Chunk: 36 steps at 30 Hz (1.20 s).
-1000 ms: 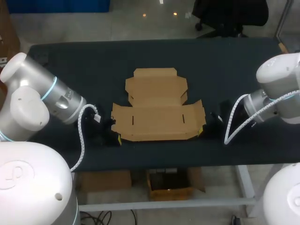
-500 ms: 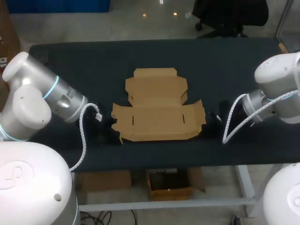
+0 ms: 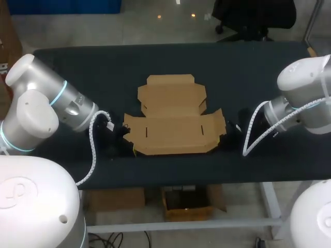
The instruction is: Assemble the packaging by folding the flat box into shape, placing the metal phone stand inside, and closing the box properly
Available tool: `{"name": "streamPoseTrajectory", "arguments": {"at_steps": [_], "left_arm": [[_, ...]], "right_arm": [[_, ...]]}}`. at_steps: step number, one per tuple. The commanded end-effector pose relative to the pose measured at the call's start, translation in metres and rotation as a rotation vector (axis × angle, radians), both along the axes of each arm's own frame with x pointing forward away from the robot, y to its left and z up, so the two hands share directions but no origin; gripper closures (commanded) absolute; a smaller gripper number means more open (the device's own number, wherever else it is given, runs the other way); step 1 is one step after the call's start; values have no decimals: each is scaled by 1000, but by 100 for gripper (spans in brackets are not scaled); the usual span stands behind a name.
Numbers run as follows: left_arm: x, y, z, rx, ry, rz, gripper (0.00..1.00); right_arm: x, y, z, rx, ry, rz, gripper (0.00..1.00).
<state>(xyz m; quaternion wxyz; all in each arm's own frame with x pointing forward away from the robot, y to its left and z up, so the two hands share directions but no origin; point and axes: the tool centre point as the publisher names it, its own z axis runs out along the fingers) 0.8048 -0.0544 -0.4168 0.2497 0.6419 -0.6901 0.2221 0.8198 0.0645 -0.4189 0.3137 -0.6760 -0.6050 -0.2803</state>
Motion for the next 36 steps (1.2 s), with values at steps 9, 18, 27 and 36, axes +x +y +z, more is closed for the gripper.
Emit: {"name": "streamPoseTrajectory", "arguments": {"at_steps": [9, 18, 27, 36], "left_arm": [[2, -3, 5, 28, -11, -16, 100], [1, -4, 7, 48, -18, -14, 100], [0, -5, 10, 66, -24, -17, 100], [4, -11, 12, 82, -33, -26, 100]], "right_arm": [[1, 2, 3, -24, 6, -5, 100], [-4, 7, 8, -35, 1, -3, 100], [-3, 10, 13, -53, 5, -14, 100], [4, 13, 13, -72, 12, -11, 100]]}}
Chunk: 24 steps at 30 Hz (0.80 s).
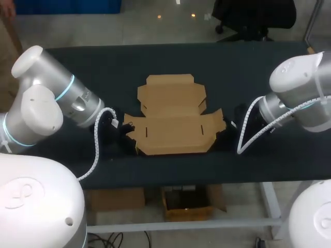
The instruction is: Assemble the packaging by folding the flat box into shape, placing the metal phone stand inside, and closing the box properly
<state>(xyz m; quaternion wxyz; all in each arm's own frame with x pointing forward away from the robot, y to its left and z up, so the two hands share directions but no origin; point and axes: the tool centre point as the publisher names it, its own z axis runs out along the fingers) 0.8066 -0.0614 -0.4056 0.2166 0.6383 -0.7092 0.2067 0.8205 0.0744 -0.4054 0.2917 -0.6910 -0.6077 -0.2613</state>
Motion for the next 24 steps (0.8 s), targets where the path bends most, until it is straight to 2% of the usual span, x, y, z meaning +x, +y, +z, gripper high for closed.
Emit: {"name": "streamPoseTrajectory", "arguments": {"at_steps": [1, 12, 24], "left_arm": [[2, -5, 2, 14, 1, -5, 100], [2, -13, 8, 98, -27, 13, 100], [-2, -23, 11, 142, -35, -4, 100]], "right_arm": [[4, 3, 0, -15, 8, 6, 100], [7, 9, 2, -75, 10, -3, 100], [5, 16, 4, -119, 10, -9, 100]]}}
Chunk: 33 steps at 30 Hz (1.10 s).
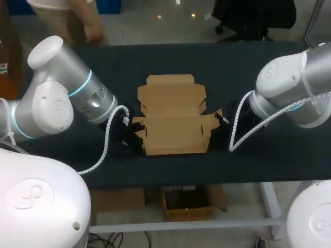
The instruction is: Assemble the packaging by folding the flat box into shape, placing the metal phone stand inside, and closing the box properly
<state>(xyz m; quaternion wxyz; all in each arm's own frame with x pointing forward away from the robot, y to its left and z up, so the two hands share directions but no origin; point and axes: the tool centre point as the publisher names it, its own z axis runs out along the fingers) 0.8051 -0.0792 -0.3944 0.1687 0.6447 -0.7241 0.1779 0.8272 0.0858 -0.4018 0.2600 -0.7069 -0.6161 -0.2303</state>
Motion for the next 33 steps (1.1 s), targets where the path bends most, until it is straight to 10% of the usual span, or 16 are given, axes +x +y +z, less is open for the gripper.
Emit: {"name": "streamPoseTrajectory", "arguments": {"at_steps": [1, 33], "left_arm": [[0, -6, 0, 34, 0, -2, 100], [-3, -25, -4, 74, -14, -6, 100]], "right_arm": [[-2, 5, -1, -30, 4, -7, 100], [-22, 22, -1, -145, 13, -30, 100]]}}
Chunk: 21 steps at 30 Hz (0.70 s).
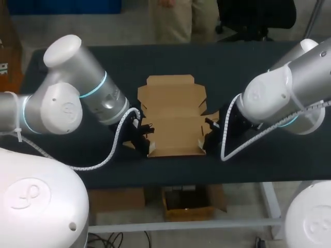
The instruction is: Assemble the packaging by folding the flat box into shape, placing the metal phone stand inside, and closing the box properly
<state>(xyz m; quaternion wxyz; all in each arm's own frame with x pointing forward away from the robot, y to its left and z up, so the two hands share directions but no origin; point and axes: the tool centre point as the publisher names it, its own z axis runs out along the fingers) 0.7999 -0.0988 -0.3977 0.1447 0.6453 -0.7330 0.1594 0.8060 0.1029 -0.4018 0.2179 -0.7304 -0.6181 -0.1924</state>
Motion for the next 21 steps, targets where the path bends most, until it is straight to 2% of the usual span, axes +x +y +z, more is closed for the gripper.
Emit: {"name": "streamPoseTrajectory", "arguments": {"at_steps": [1, 11, 21], "left_arm": [[2, -6, -1, 13, -2, 3, 100], [6, -10, -1, 14, -9, -5, 100], [7, -14, -3, 20, -14, -6, 100]], "right_arm": [[0, 5, -1, -26, 2, -4, 100], [1, 7, -5, -43, 15, 7, 100], [-2, 11, -6, -99, 25, -1, 100]]}}
